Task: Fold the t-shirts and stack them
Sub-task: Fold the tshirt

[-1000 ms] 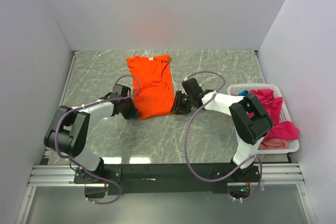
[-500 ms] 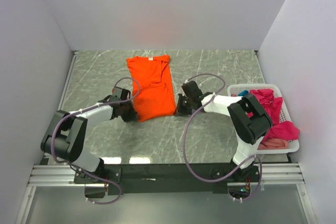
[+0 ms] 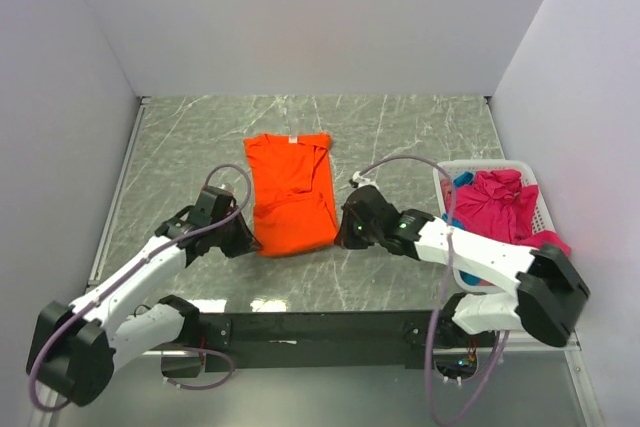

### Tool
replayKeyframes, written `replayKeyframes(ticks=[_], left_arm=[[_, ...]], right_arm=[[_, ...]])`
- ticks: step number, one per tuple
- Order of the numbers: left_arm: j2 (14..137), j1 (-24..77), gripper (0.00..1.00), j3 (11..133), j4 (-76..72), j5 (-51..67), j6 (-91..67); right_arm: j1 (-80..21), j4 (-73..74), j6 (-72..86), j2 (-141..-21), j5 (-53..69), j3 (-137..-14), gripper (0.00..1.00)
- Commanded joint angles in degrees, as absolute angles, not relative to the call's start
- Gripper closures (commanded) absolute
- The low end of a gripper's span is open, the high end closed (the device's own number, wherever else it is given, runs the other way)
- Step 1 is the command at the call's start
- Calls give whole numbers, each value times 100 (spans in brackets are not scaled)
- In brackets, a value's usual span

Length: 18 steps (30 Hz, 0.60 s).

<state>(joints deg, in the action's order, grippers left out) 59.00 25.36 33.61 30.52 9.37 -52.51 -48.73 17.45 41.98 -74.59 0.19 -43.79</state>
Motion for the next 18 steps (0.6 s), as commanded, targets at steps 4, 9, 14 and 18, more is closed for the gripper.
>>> replayKeyframes(ticks=[4, 9, 14, 18], left_arm=[[5957, 2505, 99, 4082, 3049, 1126, -5239], [6758, 2286, 99, 5087, 3085, 738, -5124], [7145, 1907, 99, 5624, 3147, 650, -5036], [7242, 1881, 99, 5634, 2979, 826, -5019]], right_arm=[[-4667, 2031, 4114, -6838, -704, -4807, 100], [-4386, 1960, 3728, -7153, -949, -5615, 100], [-3833, 2046, 3384, -7584, -818, -6406, 100], [-3753, 2066, 2954, -7822, -22, -6487, 100]])
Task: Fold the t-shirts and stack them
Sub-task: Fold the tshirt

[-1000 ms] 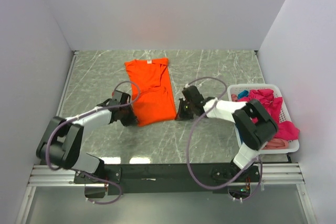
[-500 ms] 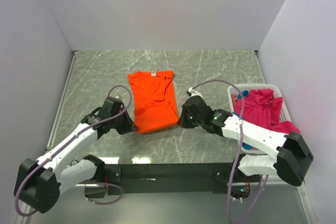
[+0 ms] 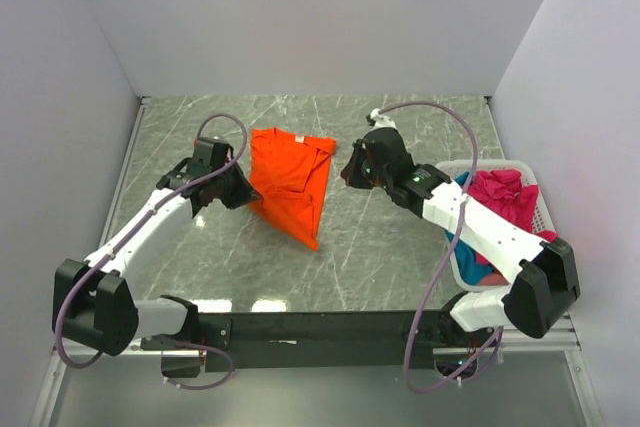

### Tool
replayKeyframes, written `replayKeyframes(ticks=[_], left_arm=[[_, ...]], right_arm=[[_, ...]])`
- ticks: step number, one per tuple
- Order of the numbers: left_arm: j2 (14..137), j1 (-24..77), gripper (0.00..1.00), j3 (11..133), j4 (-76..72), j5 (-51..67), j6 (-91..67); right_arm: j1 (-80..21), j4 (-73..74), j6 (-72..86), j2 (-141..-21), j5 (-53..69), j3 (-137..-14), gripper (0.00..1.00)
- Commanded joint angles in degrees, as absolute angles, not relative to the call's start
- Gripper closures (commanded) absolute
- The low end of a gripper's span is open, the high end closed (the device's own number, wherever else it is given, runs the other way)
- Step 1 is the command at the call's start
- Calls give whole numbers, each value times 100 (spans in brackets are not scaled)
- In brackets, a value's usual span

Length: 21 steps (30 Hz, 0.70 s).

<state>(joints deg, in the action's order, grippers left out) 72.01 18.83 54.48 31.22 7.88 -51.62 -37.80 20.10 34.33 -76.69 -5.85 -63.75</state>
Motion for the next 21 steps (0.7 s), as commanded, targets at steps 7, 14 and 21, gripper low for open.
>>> replayKeyframes(ticks=[7, 14, 21], left_arm=[[7129, 1881, 99, 5063, 3199, 668, -5097], [6812, 1854, 99, 4703, 3287, 466, -5203], [6627, 1854, 99, 4404, 3261, 483, -5264]], right_arm=[[-4551, 1960, 2040, -8402, 712, -5933, 84], [-5660, 1811, 1178, -9288, 28, -5985, 54], [-6134, 1688, 739, -9615, 9, -6003, 51]])
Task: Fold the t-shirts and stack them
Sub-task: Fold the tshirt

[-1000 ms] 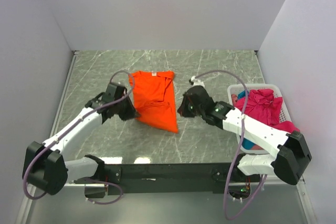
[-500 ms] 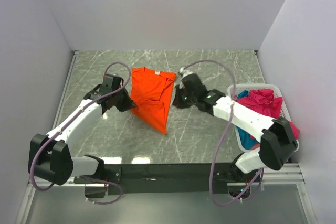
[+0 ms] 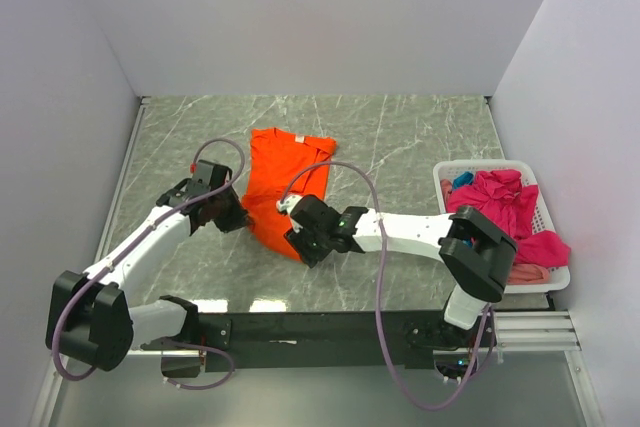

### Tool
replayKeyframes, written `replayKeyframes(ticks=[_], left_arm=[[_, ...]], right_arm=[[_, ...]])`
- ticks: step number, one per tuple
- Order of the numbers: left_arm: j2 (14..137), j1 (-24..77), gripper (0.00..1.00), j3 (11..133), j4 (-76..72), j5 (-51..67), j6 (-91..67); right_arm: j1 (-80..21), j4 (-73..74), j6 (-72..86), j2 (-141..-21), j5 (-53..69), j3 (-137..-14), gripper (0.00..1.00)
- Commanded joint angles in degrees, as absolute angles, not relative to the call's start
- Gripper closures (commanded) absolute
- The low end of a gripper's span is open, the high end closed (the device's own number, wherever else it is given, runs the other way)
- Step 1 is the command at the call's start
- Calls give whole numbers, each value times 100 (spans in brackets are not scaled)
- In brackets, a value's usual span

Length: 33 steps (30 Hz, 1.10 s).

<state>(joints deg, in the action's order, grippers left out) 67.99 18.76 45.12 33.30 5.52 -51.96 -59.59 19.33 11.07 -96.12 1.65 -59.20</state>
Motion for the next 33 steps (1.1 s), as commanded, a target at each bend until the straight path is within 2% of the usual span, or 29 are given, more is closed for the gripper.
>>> replayKeyframes(ticks=[1, 7, 13, 15, 16, 17, 18, 27, 33], left_arm=[[6610, 1854, 99, 4386, 3261, 466, -5282], [6539, 1854, 99, 4237, 3226, 422, -5335], [6486, 1855, 99, 4087, 3190, 413, -5396], [6452, 1854, 99, 4026, 3243, 422, -5405], [6434, 1854, 99, 4008, 3339, 396, -5423], [6399, 1863, 99, 3964, 3418, 378, -5432], [6268, 1855, 99, 3920, 3497, 343, -5449], [5011, 1854, 99, 3919, 4236, 132, -5599], [5412, 1863, 99, 4657, 3860, 114, -5485]], right_arm=[[-6196, 1644, 738, -9667, 9, -5968, 51], [-6249, 1652, 809, -9966, -158, -6038, 52], [-6328, 1714, 923, -10107, -448, -5916, 57], [-6346, 1705, 1028, -10099, -475, -5854, 71], [-6372, 1679, 1054, -10055, -457, -5775, 90], [-6398, 1600, 1142, -9942, -414, -5714, 98], [-6425, 1574, 1177, -9862, -352, -5643, 100], [-6855, 2240, 1837, -8254, -18, -5378, 100], [-6470, 2891, 1740, -7840, -255, -6116, 100]])
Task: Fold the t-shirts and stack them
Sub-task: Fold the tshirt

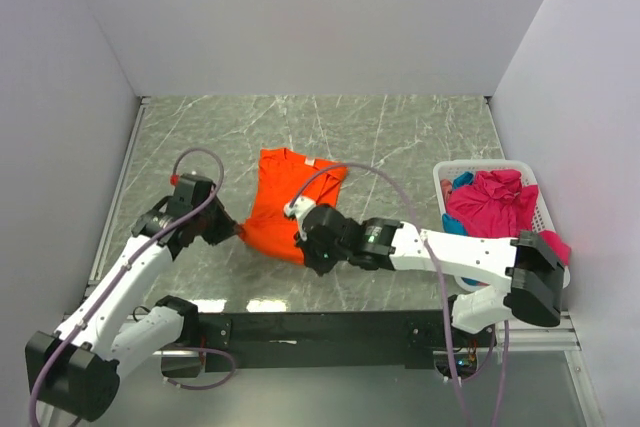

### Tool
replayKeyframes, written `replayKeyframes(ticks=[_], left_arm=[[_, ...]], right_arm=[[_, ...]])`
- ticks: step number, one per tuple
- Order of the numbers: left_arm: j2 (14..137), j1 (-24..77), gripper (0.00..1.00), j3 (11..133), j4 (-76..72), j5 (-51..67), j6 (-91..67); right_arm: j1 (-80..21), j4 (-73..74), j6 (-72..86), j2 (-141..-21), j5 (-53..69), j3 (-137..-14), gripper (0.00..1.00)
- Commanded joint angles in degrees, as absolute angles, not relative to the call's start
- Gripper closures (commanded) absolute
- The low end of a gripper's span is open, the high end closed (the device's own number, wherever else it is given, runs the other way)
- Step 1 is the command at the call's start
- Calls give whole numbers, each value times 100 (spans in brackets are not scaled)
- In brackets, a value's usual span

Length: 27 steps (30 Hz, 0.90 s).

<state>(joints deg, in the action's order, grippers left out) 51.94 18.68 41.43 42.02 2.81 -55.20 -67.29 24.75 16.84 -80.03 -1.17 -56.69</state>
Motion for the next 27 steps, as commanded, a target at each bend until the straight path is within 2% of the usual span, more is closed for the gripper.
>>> replayKeyframes(ticks=[1, 6, 12, 20, 27], left_arm=[[5518, 1855, 99, 4754, 3789, 106, -5450], [6221, 1846, 99, 5580, 3507, -148, -5344], [7081, 1776, 99, 6433, 3314, -281, -5212], [8218, 1679, 99, 7312, 2883, -264, -5177], [9700, 1574, 99, 8428, 3023, -457, -5063]], right_arm=[[-6364, 2987, 1766, -7805, -220, -6178, 100], [-5364, 3216, 1714, -7831, 123, -6617, 100], [-4642, 3287, 1485, -8094, 237, -7074, 100], [-3675, 3384, 1336, -8981, 729, -7866, 100], [-3051, 3393, 1433, -10193, 967, -8884, 100]])
